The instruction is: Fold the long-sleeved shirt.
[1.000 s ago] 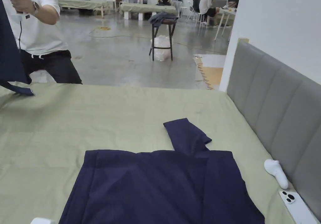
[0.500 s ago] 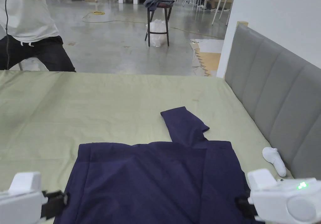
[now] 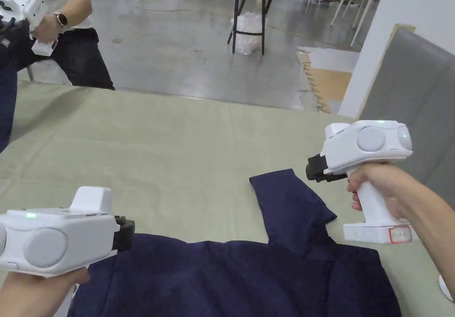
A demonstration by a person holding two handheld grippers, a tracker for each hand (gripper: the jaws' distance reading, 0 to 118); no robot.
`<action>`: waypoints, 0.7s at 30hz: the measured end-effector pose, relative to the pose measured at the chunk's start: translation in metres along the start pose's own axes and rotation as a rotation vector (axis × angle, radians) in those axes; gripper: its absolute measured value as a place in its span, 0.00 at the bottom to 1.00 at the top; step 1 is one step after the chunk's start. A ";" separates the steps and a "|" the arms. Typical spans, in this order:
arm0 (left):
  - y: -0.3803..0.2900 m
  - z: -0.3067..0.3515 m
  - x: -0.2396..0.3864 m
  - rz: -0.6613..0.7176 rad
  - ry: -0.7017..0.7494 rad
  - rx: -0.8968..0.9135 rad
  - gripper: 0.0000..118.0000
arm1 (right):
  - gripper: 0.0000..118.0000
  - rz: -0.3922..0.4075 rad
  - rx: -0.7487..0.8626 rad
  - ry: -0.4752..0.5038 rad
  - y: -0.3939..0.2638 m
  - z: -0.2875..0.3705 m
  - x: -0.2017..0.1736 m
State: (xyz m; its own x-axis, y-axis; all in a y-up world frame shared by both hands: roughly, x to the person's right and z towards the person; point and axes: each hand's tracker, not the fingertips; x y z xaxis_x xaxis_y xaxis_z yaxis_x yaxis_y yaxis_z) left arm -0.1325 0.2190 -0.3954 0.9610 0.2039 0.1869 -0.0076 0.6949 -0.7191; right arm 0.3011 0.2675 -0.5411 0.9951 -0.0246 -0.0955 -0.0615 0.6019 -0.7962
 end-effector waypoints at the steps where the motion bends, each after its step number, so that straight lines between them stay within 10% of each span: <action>1: -0.001 -0.009 -0.002 0.005 0.007 -0.002 0.04 | 0.62 -0.017 -0.014 -0.011 0.007 -0.027 0.002; 8: -0.034 -0.043 -0.021 0.059 -0.031 -0.037 0.04 | 0.53 -0.044 -0.113 -0.112 0.018 -0.174 0.015; 10: -0.044 -0.047 -0.023 0.063 -0.024 -0.062 0.04 | 0.21 -0.060 -0.170 -0.094 0.008 -0.188 0.015; 13: -0.053 -0.047 -0.024 0.059 -0.019 -0.070 0.04 | 0.03 -0.024 -0.147 -0.040 0.011 -0.178 0.014; 21: -0.050 0.003 -0.010 0.089 -0.063 -0.068 0.03 | 0.03 0.051 0.061 0.003 -0.010 -0.020 0.007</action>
State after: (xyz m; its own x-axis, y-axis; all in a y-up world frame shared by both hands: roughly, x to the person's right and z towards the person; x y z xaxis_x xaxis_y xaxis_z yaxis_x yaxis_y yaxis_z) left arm -0.1428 0.1838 -0.3591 0.9381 0.3072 0.1601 -0.0717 0.6243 -0.7779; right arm 0.3074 0.2455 -0.5458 0.9906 0.0052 -0.1368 -0.1073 0.6501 -0.7523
